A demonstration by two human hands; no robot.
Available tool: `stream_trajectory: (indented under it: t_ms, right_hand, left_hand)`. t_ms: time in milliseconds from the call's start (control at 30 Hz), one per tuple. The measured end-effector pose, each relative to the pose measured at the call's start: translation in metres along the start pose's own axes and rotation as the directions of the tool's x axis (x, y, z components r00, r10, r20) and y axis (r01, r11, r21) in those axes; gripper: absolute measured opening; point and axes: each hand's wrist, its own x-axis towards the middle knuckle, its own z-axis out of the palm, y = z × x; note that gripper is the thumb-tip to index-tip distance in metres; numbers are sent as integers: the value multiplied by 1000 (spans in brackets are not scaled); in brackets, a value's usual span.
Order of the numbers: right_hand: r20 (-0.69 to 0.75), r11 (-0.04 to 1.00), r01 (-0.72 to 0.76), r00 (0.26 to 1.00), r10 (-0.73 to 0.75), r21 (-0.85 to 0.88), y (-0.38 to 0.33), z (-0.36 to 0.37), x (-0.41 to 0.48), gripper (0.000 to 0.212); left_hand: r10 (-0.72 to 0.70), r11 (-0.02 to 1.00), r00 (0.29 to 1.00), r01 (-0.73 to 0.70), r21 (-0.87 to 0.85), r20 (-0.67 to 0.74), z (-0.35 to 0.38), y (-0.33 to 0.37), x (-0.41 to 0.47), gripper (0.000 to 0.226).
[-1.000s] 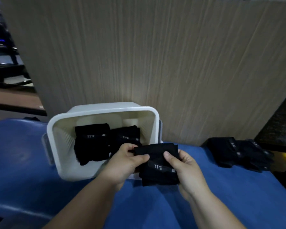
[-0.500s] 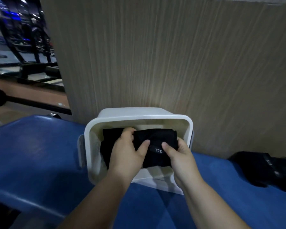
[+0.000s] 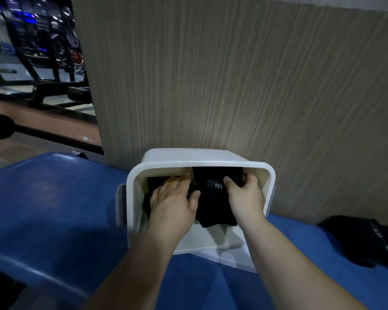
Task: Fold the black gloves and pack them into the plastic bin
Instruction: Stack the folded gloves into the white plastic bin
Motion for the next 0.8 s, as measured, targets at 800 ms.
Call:
stream_trajectory:
  t_ms: [800]
  right_hand:
    - [147, 794, 73, 989, 21, -604, 9, 19, 12, 26]
  left_hand:
    - [-12, 995, 992, 0, 101, 122, 11, -9, 1, 48]
